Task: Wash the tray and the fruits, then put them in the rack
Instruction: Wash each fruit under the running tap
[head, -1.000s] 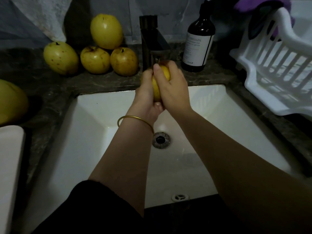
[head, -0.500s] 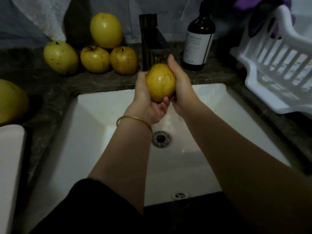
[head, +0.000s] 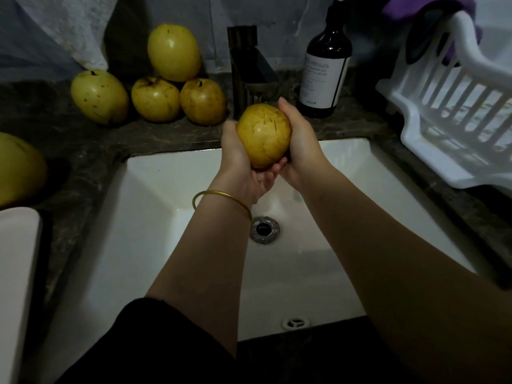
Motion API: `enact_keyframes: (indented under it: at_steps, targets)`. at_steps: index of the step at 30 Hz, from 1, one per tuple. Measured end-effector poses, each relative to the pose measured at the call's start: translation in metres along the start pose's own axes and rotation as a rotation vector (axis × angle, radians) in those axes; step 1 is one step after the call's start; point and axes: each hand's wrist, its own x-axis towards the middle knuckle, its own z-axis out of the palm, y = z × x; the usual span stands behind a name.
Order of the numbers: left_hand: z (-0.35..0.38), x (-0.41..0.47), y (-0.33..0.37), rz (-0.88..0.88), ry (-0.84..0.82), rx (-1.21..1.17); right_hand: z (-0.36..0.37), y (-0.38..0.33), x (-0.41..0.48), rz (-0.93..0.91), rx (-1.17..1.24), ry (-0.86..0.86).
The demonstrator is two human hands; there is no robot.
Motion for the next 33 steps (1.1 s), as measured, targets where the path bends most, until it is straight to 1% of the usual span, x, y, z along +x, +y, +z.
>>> enact_keyframes:
  at_steps: [2, 3, 5, 7, 8, 11, 12, 13, 17, 19, 21, 23, 24, 27, 29, 31, 33]
  targets:
    - [-0.001, 0.002, 0.000, 0.062, 0.074, 0.027, 0.000, 0.001, 0.001, -0.145, -0.253, 0.118]
    - [-0.002, 0.003, 0.000, 0.070, 0.078, 0.016, -0.002, 0.002, 0.001, -0.245, -0.397, 0.160]
    - [-0.001, 0.002, -0.001, 0.041, 0.030, -0.020, -0.006, 0.003, 0.001, -0.393, -0.574, 0.194]
    - [-0.001, 0.002, -0.001, 0.013, 0.028, 0.035, -0.011, 0.004, 0.007, -0.403, -0.720, 0.236]
    - [0.000, 0.001, -0.001, 0.004, 0.047, 0.064, -0.014, 0.004, 0.012, -0.361, -0.766, 0.238]
    - [0.001, 0.000, -0.001, -0.032, 0.099, 0.069, -0.017, 0.004, 0.020, -0.128, -0.742, 0.177]
    - [0.001, -0.001, -0.001, -0.038, 0.110, 0.065, -0.017, 0.004, 0.019, -0.083, -0.722, 0.160]
    - [0.000, -0.002, -0.001, -0.043, 0.127, 0.059, -0.018, 0.005, 0.018, -0.076, -0.700, 0.144]
    - [-0.002, -0.004, 0.001, -0.044, 0.146, 0.003, -0.017, 0.001, 0.012, -0.176, -0.567, 0.148]
    - [-0.002, -0.005, 0.001, -0.026, 0.144, 0.007, -0.013, -0.001, 0.006, -0.211, -0.482, 0.045]
    - [-0.001, -0.008, 0.001, -0.016, 0.133, 0.029, -0.008, 0.000, 0.001, -0.235, -0.539, -0.094]
    - [0.000, -0.010, 0.000, -0.018, 0.119, 0.045, -0.004, 0.004, 0.000, -0.277, -0.673, -0.142]
    - [0.000, -0.012, 0.000, -0.028, 0.116, 0.052, -0.004, 0.005, 0.002, -0.289, -0.708, -0.103]
    - [0.000, -0.013, 0.000, -0.036, 0.151, 0.083, -0.006, 0.000, 0.004, -0.237, -0.731, 0.054]
    - [0.000, -0.012, 0.000, -0.034, 0.180, 0.096, -0.010, -0.002, 0.005, -0.221, -0.839, 0.102]
    - [0.001, -0.010, 0.000, -0.043, 0.185, 0.070, -0.014, -0.001, 0.008, -0.209, -0.839, 0.125]
    - [0.000, -0.007, 0.000, -0.046, 0.192, 0.027, -0.014, -0.004, 0.010, -0.238, -0.799, 0.165]
